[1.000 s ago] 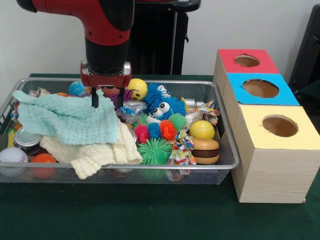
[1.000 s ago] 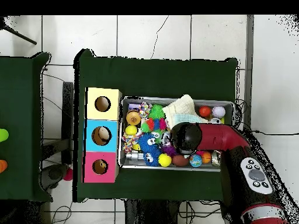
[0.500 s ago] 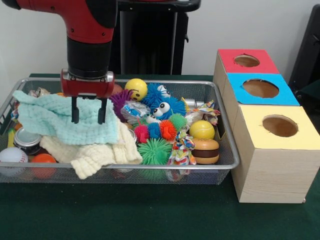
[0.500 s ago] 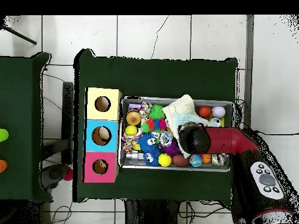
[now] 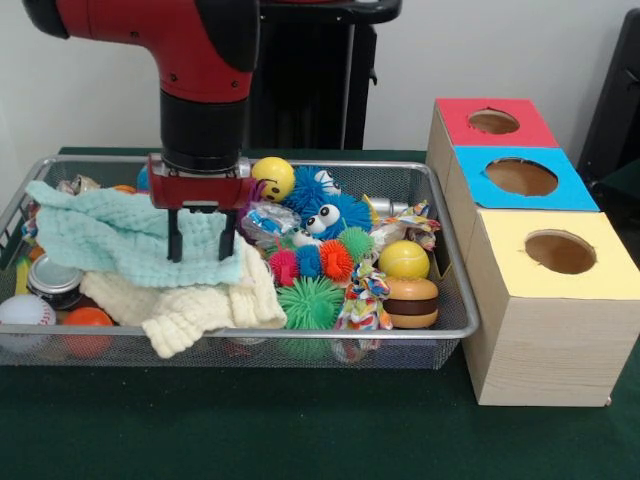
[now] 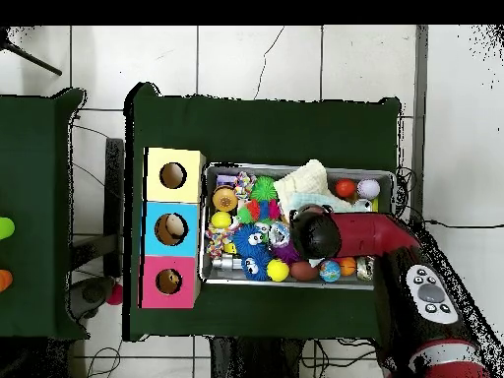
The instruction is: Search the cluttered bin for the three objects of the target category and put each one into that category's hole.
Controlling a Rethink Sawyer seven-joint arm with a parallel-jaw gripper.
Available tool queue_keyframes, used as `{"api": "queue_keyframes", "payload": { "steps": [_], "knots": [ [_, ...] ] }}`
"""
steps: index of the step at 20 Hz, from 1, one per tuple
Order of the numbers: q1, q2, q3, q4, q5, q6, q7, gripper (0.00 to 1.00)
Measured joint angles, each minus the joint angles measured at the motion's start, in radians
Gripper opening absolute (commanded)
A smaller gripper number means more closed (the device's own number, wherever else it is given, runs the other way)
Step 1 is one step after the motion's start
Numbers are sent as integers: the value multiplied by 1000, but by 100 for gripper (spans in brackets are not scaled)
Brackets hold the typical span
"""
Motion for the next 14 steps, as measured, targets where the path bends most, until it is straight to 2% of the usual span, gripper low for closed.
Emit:
{"api": "queue_keyframes", "payload": {
  "steps": [6,14],
  "knots": [
    [29,27,-21,-3,0,0,0,100],
    [32,42,-41,-16,0,-11,0,100]
  ]
}}
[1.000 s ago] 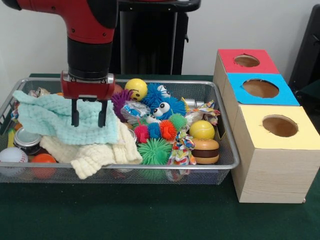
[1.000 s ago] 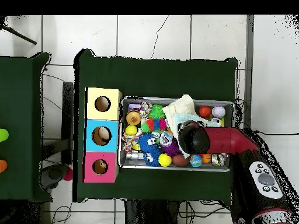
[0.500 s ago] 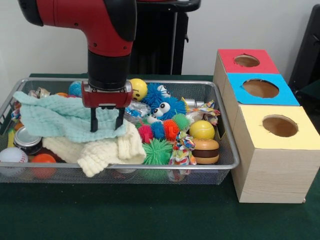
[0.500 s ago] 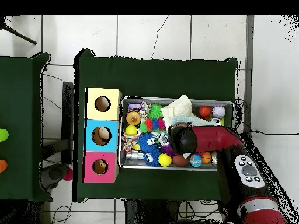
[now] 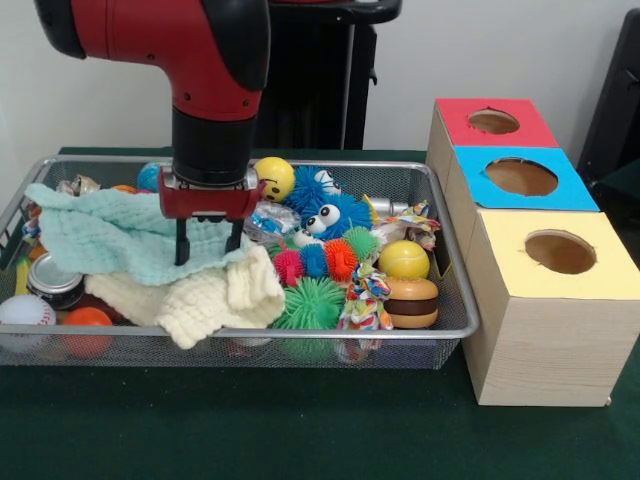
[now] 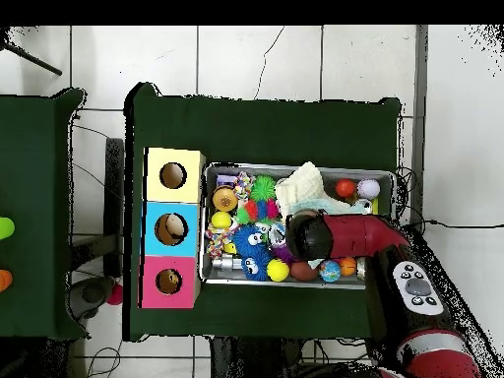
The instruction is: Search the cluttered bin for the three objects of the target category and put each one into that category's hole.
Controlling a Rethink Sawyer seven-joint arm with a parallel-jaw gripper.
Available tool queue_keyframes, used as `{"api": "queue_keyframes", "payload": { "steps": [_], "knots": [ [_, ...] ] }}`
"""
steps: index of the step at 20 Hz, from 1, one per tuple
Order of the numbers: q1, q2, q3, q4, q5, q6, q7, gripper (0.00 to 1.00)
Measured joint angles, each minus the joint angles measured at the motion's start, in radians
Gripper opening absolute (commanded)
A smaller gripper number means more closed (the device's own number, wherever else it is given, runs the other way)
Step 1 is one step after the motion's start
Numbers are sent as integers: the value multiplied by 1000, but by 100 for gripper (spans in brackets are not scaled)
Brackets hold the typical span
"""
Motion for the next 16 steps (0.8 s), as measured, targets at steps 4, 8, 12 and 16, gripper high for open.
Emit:
{"api": "queue_keyframes", "payload": {
  "steps": [4,8,12,16],
  "knots": [
    [-2,6,-4,-6,0,-19,0,100],
    [-11,8,-3,-6,1,-36,0,0],
    [-37,-4,5,11,0,-40,0,0],
    [-78,-5,25,30,13,-42,0,0]
  ]
}}
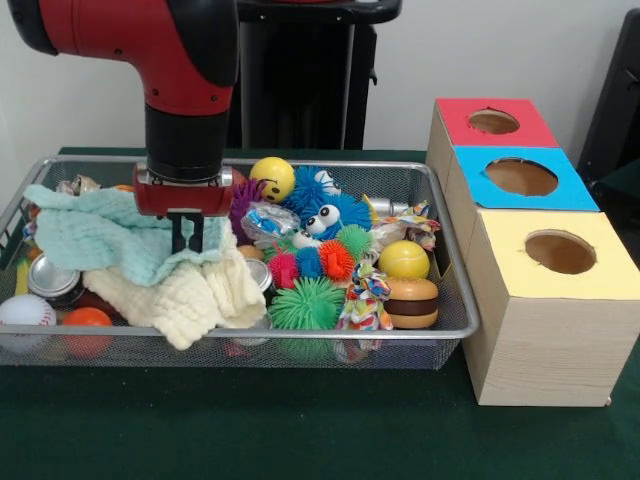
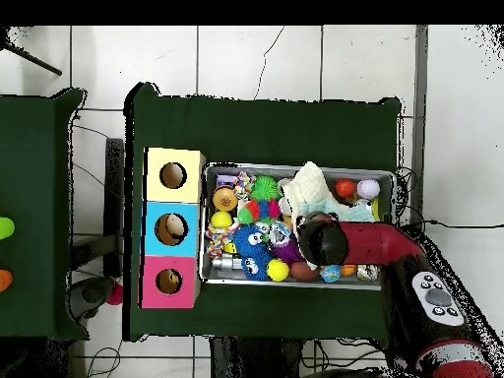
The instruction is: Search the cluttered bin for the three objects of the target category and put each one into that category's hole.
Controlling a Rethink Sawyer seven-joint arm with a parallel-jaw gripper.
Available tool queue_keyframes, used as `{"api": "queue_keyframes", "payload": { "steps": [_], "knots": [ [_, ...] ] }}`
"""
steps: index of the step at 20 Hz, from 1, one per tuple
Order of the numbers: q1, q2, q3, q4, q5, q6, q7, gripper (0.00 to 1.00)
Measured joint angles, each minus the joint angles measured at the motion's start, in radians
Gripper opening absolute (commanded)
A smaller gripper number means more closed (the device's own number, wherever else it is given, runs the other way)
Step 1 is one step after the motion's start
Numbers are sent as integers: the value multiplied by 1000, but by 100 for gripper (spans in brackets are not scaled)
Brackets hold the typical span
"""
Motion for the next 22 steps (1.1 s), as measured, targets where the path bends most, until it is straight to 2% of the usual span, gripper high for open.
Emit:
{"api": "queue_keyframes", "payload": {
  "steps": [2,3,6,7,12,16,22],
  "knots": [
    [-15,0,13,8,12,0,0,0],
    [-49,-1,47,28,47,0,0,0],
    [-85,-3,84,53,86,0,0,0],
    [-121,-4,123,80,121,0,0,0],
    [-193,-10,211,153,196,-1,0,0],
    [-217,-25,266,211,254,-1,0,0],
    [-212,-59,324,278,333,-1,0,0]
  ]
}}
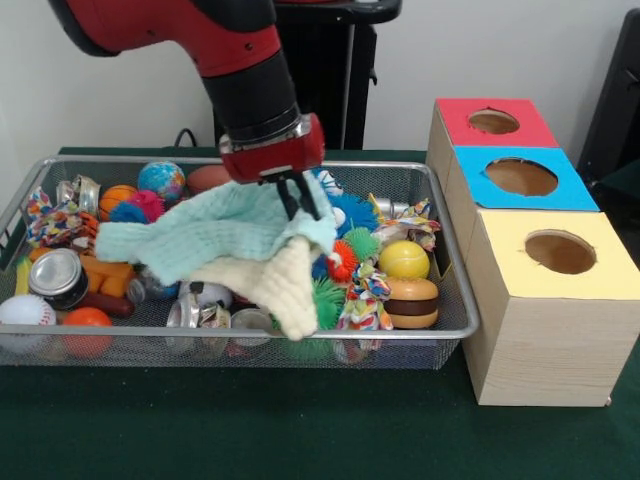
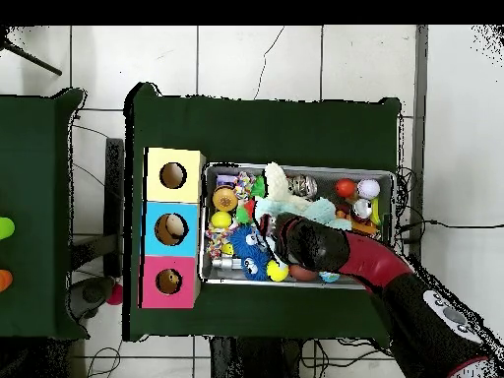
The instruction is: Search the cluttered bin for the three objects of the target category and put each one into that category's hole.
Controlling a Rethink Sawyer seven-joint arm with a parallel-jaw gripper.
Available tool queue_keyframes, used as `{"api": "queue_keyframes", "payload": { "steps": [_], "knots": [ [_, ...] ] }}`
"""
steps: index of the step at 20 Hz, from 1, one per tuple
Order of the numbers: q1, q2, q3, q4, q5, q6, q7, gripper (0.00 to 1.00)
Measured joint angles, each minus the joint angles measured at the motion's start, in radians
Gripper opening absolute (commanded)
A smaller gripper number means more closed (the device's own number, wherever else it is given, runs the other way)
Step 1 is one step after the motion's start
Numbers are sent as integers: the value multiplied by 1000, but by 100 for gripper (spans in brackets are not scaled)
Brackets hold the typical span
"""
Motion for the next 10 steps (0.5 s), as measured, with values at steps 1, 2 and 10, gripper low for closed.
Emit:
{"api": "queue_keyframes", "payload": {
  "steps": [1,2,10],
  "knots": [
    [3,-7,8,9,10,0,0,0],
    [8,-16,19,21,27,0,0,0],
    [56,-84,66,88,123,0,0,0]
  ]
}}
